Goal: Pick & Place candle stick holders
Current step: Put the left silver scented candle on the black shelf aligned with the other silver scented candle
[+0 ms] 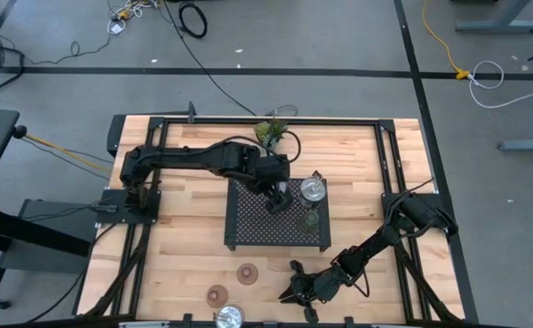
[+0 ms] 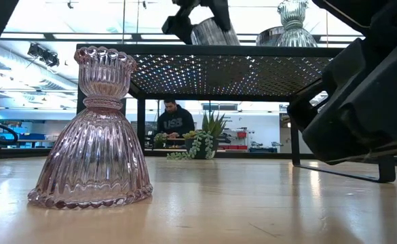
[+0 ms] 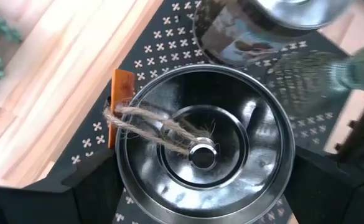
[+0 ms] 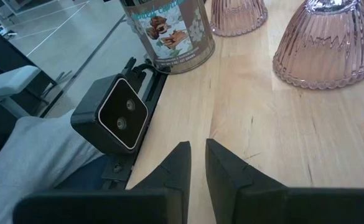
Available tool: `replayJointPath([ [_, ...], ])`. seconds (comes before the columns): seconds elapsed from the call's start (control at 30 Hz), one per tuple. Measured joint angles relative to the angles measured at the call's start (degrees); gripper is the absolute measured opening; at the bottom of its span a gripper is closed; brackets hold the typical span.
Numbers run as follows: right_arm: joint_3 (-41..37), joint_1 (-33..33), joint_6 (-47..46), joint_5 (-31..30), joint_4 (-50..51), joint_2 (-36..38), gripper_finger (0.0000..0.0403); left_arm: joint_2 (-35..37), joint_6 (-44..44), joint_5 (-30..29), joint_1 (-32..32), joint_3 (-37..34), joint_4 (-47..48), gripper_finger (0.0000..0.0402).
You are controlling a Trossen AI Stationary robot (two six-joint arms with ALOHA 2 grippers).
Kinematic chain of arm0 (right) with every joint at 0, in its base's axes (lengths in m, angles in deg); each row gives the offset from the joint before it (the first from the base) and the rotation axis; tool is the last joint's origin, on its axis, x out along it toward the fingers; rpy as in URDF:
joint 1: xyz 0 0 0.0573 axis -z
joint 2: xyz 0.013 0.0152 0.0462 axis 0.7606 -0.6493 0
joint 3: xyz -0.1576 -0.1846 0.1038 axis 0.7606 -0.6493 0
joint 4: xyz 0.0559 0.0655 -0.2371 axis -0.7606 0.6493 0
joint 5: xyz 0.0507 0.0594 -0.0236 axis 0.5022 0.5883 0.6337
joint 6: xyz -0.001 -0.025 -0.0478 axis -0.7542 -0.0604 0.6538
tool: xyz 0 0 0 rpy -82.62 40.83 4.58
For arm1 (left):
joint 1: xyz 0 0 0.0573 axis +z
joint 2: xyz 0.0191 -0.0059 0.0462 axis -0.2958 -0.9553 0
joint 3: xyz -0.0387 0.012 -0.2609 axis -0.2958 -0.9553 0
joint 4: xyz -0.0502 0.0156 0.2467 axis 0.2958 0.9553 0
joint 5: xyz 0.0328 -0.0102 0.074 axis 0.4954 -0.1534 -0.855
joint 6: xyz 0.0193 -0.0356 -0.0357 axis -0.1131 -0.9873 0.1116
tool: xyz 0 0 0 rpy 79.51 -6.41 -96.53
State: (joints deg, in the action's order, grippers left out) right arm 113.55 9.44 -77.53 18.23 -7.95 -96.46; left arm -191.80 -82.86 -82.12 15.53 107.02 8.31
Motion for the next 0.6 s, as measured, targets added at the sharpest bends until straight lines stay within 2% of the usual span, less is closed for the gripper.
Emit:
replayJointPath([
  [0.3, 0.00, 0.00, 0.00, 0.01, 0.04, 0.00, 0.0047, -0.51, 0.15, -0.11, 0.02, 0.03, -0.35, 0.0364],
  [0.43, 0.00, 0.00, 0.00, 0.01, 0.04, 0.00, 0.0047, -0.51, 0.21, -0.55, 0.00, 0.03, -0.88, 0.0386],
  [0.6, 0.00, 0.00, 0.00, 0.01, 0.04, 0.00, 0.0047, -0.53, 0.21, -0.74, 0.00, 0.03, -1.23, 0.0365],
])
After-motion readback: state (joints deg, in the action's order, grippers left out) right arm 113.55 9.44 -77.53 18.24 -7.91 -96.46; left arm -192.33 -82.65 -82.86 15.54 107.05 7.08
